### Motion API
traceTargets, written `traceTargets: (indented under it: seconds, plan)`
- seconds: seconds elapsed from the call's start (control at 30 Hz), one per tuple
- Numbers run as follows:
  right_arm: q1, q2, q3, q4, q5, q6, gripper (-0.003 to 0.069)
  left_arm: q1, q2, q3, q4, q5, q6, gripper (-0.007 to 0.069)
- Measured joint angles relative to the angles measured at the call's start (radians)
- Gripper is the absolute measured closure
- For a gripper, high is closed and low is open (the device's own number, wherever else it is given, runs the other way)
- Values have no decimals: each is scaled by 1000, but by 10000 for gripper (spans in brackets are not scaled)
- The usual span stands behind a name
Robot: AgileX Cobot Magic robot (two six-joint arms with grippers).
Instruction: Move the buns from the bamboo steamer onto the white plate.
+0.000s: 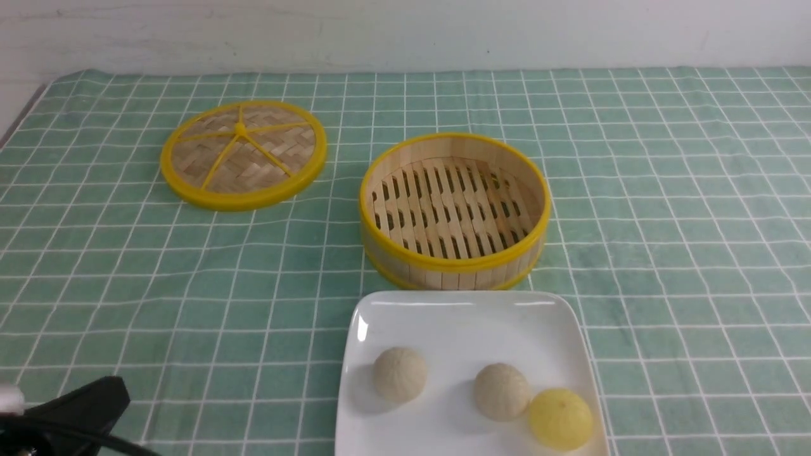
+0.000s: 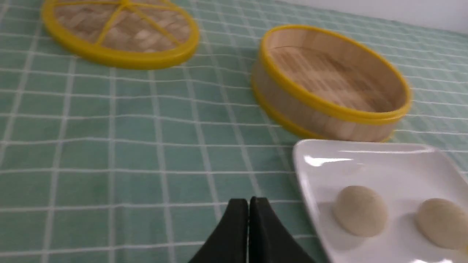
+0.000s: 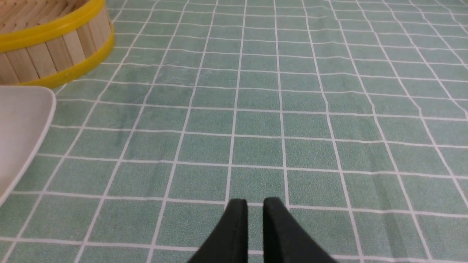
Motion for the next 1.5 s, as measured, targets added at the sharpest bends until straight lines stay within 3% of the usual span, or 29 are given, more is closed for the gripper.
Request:
traceTargets:
  seconds: [0.2, 0.37, 0.63, 0.87, 1.5]
  plan:
    - [0, 0, 0, 0, 0, 0, 559, 258, -67, 104, 22, -22, 0, 587]
    - [0, 0, 0, 0, 0, 0, 554, 344, -184, 173, 28, -2, 0, 583]
    - [0, 0, 0, 0, 0, 0, 544, 349, -286, 219, 36, 59, 14, 580]
    - [0, 0, 0, 0, 0, 0, 534, 351, -289, 219, 8, 61, 94, 580]
    - [0, 0, 0, -1, 0, 0, 511, 351, -289, 218, 12, 64, 97, 570]
